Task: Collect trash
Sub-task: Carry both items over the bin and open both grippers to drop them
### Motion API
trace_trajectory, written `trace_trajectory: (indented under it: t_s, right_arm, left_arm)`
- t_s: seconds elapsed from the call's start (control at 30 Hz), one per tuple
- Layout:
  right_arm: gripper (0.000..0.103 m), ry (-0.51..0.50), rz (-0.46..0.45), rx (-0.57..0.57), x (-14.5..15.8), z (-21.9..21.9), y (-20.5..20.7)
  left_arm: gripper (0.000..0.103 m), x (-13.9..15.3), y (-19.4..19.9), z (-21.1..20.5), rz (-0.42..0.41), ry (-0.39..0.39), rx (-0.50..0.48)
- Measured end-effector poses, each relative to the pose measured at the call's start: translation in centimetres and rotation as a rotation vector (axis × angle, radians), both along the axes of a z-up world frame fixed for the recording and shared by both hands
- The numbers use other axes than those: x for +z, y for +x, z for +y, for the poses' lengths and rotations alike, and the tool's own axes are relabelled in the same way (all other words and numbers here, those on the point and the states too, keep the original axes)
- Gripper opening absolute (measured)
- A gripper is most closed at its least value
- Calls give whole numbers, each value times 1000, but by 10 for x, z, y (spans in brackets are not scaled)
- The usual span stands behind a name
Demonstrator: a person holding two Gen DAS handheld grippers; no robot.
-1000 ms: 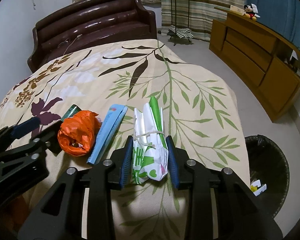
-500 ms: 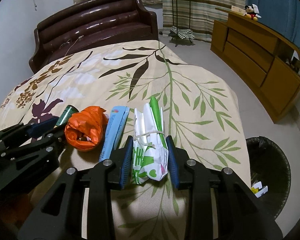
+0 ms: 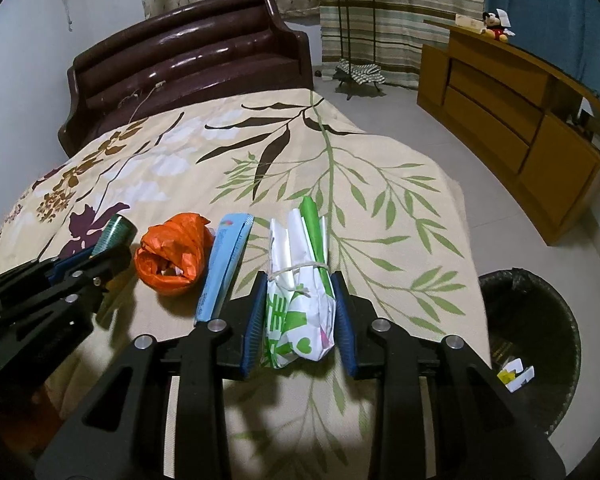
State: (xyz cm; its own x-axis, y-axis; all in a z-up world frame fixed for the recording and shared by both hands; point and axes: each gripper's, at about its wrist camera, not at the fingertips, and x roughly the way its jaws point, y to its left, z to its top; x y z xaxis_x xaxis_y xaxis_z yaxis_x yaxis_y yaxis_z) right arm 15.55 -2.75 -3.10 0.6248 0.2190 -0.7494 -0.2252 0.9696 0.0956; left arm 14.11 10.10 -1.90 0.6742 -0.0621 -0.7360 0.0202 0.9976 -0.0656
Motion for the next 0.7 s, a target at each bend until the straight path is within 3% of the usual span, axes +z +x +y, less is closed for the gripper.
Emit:
trace_trajectory:
  t_s: [0.3,0.7]
  right_arm:
    - [31,-1,-44,-51,11,-33,-31]
    - [29,-37,-89,-190,20,-114,-61]
  left_arm:
    - [24,19,-32,-19,-65,-31,-4]
    - [24,34,-50,-91,-127,-46,-123]
